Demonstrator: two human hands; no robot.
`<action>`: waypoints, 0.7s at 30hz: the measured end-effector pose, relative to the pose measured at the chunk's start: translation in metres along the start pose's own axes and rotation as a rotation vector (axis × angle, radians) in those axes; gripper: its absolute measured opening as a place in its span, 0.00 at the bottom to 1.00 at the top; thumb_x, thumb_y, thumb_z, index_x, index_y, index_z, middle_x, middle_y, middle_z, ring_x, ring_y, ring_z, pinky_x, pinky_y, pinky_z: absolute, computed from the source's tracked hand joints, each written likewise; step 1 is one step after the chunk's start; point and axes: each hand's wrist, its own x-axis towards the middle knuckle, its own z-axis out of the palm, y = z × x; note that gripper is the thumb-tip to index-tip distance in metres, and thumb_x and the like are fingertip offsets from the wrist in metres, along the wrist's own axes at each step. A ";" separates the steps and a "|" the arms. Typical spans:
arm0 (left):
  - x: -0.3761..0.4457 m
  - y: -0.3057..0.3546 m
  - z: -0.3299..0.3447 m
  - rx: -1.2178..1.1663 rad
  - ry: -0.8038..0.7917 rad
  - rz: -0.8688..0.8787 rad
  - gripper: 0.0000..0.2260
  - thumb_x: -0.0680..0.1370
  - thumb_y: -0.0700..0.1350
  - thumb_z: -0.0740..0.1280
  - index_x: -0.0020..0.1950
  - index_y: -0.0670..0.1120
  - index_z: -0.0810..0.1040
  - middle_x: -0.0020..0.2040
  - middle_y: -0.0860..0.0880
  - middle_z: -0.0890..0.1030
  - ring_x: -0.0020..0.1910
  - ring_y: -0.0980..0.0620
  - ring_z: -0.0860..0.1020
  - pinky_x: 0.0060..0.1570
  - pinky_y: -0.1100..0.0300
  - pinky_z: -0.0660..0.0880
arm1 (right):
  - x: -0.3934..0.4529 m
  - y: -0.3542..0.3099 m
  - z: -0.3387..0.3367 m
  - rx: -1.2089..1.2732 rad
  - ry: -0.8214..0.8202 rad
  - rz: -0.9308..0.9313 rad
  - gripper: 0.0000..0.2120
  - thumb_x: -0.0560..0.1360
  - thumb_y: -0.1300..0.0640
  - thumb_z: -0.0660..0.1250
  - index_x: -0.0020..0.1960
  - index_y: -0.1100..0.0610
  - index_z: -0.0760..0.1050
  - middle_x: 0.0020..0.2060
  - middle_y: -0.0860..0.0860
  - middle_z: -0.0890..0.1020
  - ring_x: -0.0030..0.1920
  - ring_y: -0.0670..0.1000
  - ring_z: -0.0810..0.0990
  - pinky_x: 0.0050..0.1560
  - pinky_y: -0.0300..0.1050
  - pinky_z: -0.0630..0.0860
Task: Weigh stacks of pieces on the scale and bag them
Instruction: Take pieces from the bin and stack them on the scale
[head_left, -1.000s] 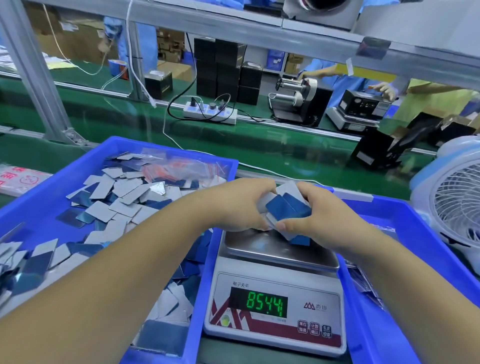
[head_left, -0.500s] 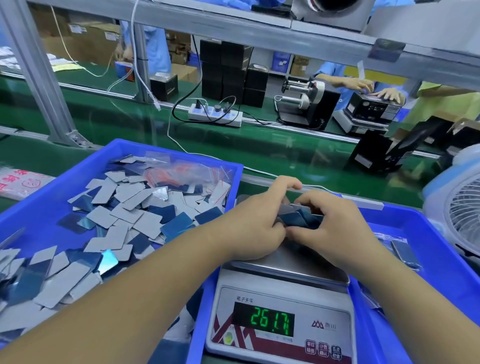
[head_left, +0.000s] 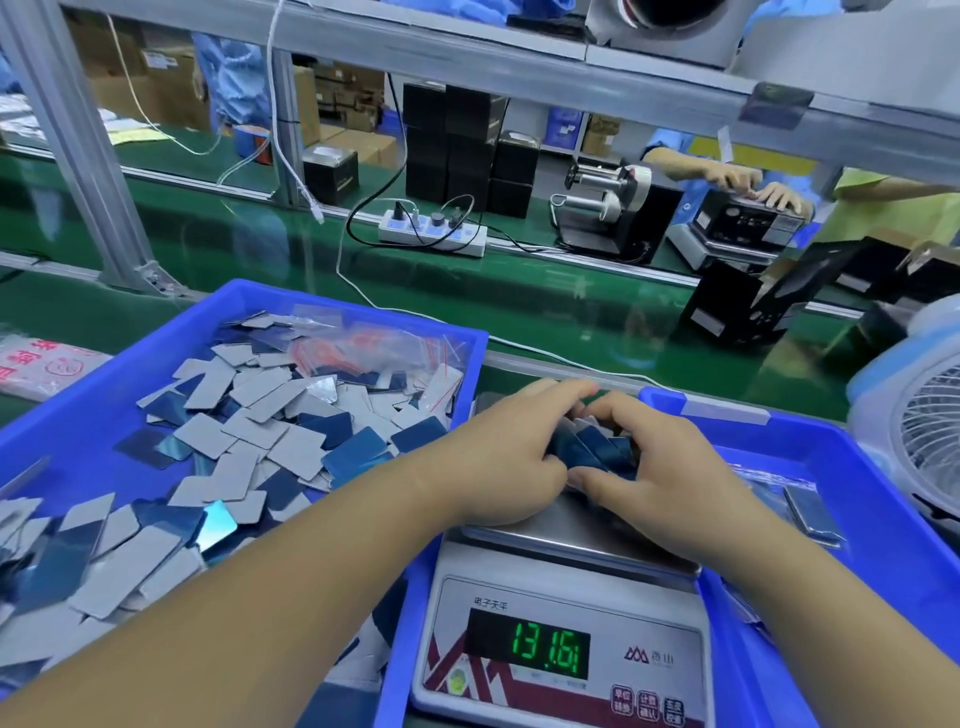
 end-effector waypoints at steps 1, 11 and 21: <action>0.000 0.000 0.000 0.001 0.000 0.006 0.32 0.76 0.36 0.63 0.79 0.55 0.60 0.69 0.54 0.68 0.64 0.58 0.70 0.65 0.59 0.69 | 0.001 -0.001 0.000 0.012 -0.005 0.002 0.21 0.69 0.55 0.76 0.51 0.35 0.71 0.48 0.30 0.77 0.46 0.35 0.77 0.44 0.26 0.68; -0.002 0.002 -0.003 -0.016 -0.020 0.044 0.27 0.70 0.43 0.62 0.68 0.60 0.65 0.63 0.52 0.72 0.59 0.54 0.74 0.58 0.50 0.75 | 0.003 0.001 0.003 0.010 -0.049 0.005 0.20 0.71 0.54 0.72 0.58 0.36 0.72 0.47 0.33 0.81 0.49 0.37 0.78 0.46 0.27 0.69; 0.002 -0.003 -0.003 0.017 -0.043 0.005 0.32 0.75 0.40 0.65 0.78 0.55 0.61 0.66 0.54 0.69 0.64 0.57 0.70 0.62 0.60 0.71 | 0.002 0.001 0.003 0.004 -0.071 0.016 0.23 0.72 0.55 0.71 0.55 0.31 0.68 0.43 0.29 0.80 0.45 0.33 0.79 0.43 0.25 0.68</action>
